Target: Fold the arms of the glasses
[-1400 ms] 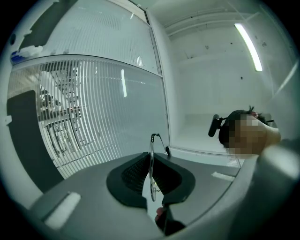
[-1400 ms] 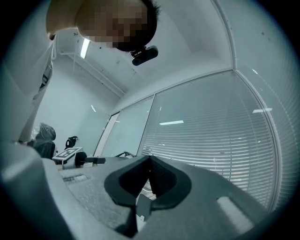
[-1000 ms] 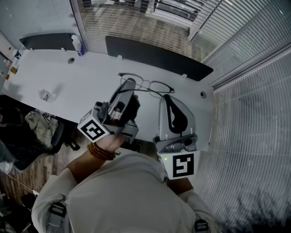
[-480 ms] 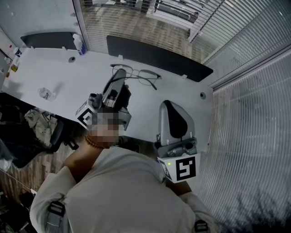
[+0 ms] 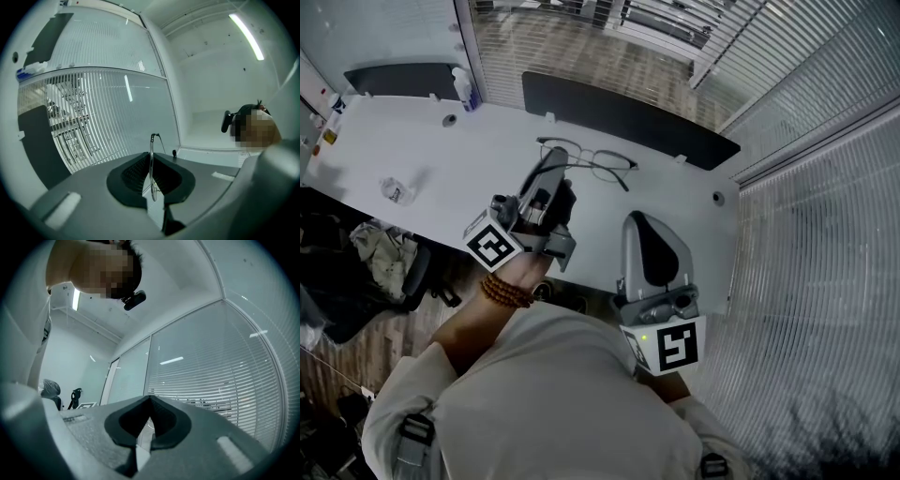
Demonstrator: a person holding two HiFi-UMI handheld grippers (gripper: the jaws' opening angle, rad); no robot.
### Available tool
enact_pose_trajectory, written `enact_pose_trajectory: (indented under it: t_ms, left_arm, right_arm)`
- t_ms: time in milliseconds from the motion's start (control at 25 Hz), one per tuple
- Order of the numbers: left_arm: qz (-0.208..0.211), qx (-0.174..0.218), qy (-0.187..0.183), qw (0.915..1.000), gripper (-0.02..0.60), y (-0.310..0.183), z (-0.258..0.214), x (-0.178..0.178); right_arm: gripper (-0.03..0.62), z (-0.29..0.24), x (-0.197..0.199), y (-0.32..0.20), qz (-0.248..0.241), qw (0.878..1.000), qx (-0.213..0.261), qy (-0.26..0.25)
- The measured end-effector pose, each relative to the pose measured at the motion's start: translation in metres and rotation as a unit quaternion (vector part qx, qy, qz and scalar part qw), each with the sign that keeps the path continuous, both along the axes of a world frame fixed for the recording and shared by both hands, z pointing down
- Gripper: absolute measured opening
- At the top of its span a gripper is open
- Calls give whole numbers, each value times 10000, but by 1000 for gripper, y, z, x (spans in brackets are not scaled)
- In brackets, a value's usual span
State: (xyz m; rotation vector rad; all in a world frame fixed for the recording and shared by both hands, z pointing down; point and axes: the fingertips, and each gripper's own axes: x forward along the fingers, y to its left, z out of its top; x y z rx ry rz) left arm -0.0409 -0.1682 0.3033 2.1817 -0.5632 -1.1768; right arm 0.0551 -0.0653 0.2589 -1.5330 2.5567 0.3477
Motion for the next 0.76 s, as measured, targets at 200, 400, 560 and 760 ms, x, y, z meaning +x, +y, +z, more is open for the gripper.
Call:
enact_pose_trajectory:
  t_ms: [200,400,560,760]
  left_arm:
    - [136,-29,143,9998,8,3,0,7]
    - [78,14,16,10000,8,3,1,8]
    - [90,-6,3,10000,8,-2,-1,7]
    - [71,14,-15,10000,8,-2,1,8]
  right_arm:
    - [-2,0,3,-1,-45,10000,10,-45]
    - [-2,2,4,-1,-7,10000,-15,-19]
    - [-2,0,3,-7,12,10000,-46,-13]
    - [-2,2,5,-8,27,10000,-53,-54]
